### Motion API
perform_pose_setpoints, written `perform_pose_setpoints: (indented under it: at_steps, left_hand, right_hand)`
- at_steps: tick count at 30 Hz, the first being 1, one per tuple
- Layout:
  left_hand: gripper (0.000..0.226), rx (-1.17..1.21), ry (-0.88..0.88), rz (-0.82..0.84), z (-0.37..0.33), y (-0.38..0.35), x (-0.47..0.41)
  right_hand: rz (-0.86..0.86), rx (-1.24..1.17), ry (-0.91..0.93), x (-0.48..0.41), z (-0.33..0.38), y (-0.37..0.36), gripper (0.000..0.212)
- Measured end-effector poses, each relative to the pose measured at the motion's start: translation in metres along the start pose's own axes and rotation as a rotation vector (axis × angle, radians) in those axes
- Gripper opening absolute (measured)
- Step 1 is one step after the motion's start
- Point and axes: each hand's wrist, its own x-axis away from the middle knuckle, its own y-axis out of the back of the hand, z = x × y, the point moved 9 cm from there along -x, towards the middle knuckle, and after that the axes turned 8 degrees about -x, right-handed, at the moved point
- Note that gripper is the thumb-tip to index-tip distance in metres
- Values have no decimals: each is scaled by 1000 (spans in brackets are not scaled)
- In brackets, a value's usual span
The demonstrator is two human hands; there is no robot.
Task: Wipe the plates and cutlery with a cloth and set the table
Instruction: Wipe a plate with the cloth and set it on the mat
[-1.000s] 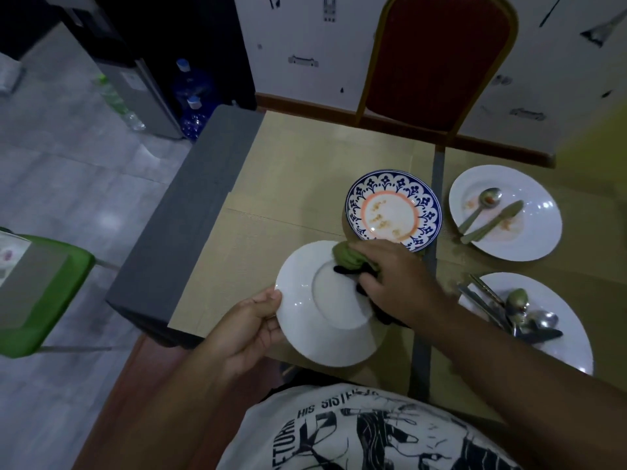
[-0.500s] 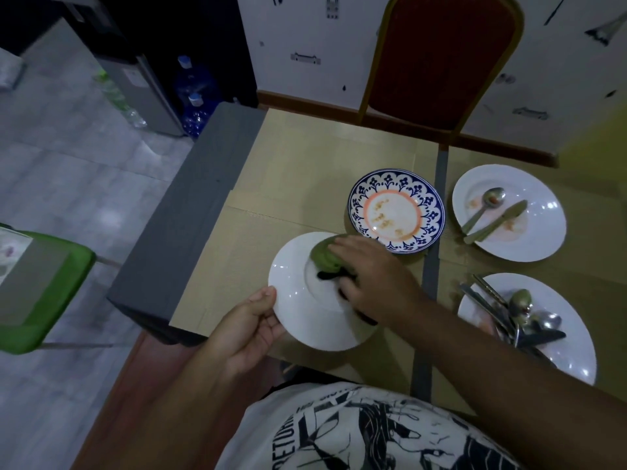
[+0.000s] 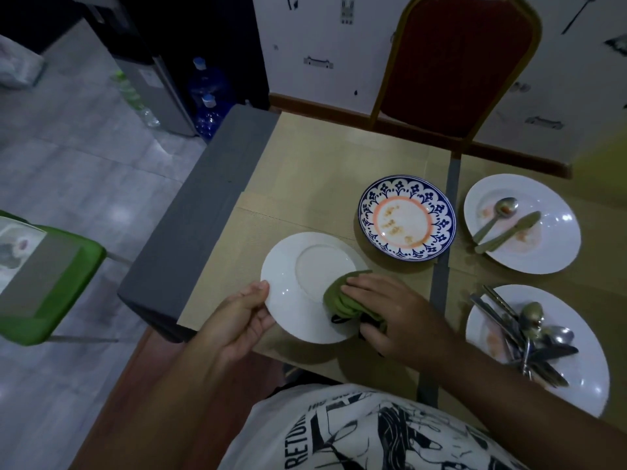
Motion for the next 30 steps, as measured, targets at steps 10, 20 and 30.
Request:
perform_pose_setpoints:
  at_steps: [10,20,30]
  left_hand:
    - [18,-979,-805,-118,-109,-51,36]
    - [37,-1711,-1445,-251,-47,-41,47]
    - [42,-1794,-1274,-101,11,-5,22]
  right_hand:
    - [-106,1,-62,-16,-18,17,58]
    - [-93,33,-98,-15,-34,5,59]
    - [21,90,-65,5,-35,-29,61]
